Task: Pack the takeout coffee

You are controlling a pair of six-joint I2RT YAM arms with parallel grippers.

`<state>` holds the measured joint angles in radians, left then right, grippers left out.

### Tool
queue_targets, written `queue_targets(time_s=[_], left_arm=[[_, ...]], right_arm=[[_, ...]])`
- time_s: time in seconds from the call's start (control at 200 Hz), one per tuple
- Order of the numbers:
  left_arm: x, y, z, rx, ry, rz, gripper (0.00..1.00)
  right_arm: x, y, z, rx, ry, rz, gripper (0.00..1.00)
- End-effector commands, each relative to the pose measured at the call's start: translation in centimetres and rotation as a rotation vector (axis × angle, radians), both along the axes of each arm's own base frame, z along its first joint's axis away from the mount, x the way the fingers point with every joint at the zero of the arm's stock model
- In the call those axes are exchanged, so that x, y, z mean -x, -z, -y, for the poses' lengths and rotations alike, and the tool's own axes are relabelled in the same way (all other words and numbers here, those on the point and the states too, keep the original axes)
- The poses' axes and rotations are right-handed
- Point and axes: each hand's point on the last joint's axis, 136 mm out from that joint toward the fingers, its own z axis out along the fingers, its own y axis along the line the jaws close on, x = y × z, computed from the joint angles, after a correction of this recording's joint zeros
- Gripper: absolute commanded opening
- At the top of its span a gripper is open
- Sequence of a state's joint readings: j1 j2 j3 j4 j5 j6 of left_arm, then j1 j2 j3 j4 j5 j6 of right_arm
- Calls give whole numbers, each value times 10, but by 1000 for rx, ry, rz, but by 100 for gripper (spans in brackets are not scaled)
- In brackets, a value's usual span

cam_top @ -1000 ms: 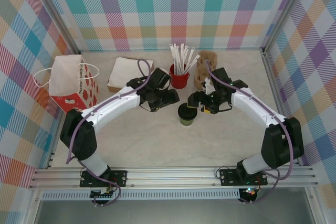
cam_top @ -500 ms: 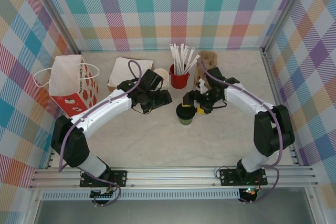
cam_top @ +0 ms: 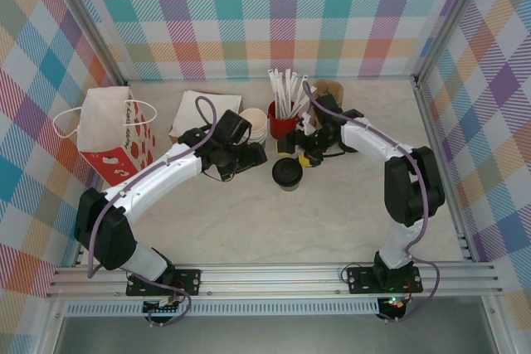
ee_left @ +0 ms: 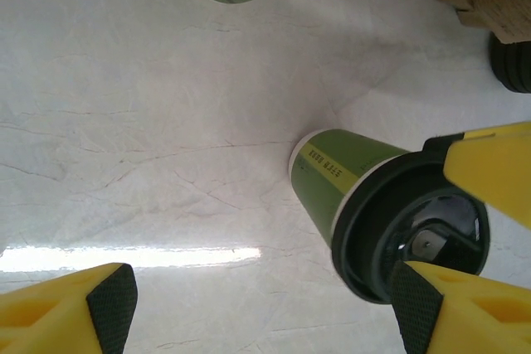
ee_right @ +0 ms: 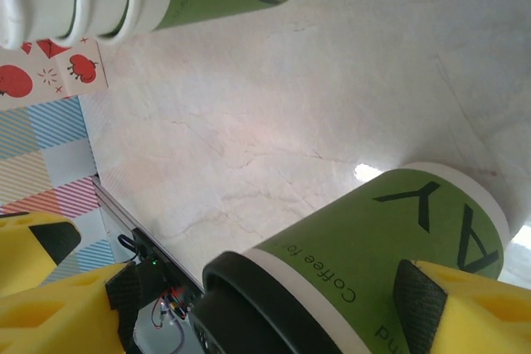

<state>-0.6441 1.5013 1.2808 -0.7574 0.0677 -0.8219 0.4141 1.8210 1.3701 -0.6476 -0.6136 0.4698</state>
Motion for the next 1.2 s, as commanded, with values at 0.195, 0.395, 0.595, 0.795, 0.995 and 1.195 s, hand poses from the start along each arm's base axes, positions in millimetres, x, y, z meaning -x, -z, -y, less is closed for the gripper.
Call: queue_targets(time_s=[0.195,0.395,0.595,0.795,0.995,1.195], left_arm=[[2,1,9,71,16,-28,82],[-3,6,31,154,50,-50,82],[-13,16,51,202,75,-76,79],[-21,30,58,192,76,-102,75],[-25,36,61,190,72,-113,74],[-27,31,61,187,70,-102,74]], right_arm=[[-33,-14,6,96,-21,127,83],[-34,-35,33,177,12,186,84],[8,-34,47,158,9,122,75],[35,-20,59,184,30,61,60],[40,-9,64,207,51,42,48],[36,-12,66,208,65,65,43]])
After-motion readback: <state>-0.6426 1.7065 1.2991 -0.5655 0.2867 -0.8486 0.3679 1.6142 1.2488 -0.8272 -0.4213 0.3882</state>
